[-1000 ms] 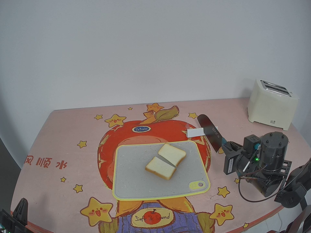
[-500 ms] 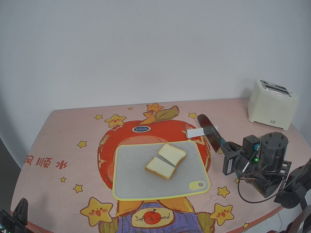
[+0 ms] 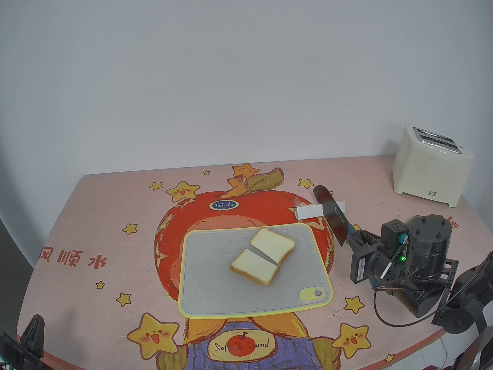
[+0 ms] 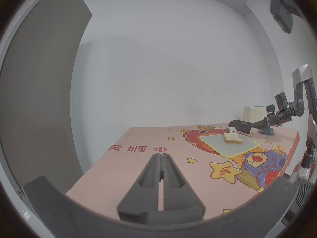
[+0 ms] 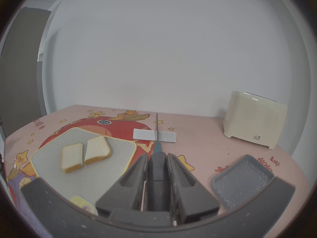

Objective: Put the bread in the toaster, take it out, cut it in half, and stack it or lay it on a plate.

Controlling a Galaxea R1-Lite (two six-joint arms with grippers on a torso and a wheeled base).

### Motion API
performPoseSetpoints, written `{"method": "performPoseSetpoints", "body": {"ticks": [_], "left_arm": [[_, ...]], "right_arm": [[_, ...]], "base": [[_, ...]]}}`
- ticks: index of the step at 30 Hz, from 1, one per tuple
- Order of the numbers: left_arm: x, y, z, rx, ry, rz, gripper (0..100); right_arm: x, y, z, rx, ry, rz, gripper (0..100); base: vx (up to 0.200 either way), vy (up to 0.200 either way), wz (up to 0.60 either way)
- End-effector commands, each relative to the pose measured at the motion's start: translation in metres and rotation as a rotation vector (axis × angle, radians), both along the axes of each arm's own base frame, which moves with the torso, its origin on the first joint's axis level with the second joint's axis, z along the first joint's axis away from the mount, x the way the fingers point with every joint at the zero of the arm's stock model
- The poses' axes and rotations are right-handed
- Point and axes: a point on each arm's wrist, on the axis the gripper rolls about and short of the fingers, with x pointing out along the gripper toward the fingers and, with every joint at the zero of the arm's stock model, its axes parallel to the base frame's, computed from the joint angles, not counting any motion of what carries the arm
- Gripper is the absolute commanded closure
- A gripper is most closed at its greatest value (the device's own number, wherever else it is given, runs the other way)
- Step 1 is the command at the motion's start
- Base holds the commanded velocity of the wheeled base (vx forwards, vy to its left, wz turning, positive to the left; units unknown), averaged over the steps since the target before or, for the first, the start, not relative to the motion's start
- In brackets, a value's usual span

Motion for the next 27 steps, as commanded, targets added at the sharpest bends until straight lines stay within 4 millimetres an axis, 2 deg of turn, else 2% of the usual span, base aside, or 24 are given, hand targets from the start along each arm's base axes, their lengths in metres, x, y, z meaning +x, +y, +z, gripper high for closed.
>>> {"method": "performPoseSetpoints", "body": {"ticks": [1,21,22,27], "left_arm": [[0.0013,0.0000,-0.0045,0.000,0.018,0.001,100],[0.0013,0.0000,-0.0045,0.000,0.018,0.001,100],[0.0013,0.0000,-0.0045,0.000,0.018,0.001,100],[0.0013,0.0000,-0.0045,0.000,0.018,0.001,100]], "right_arm": [[-0.0002,0.0009,-0.0002,0.002,0.001,0.003,100],[-0.0007,0.0015,0.0003,0.005,-0.001,0.006,100],[-0.0009,0.0013,0.0000,0.004,0.000,0.006,0],[-0.0005,0.0017,0.0006,0.007,-0.002,0.005,0]], "base": [[0.000,0.000,0.00],[0.000,0.000,0.00],[0.000,0.000,0.00],[0.000,0.000,0.00]]}}
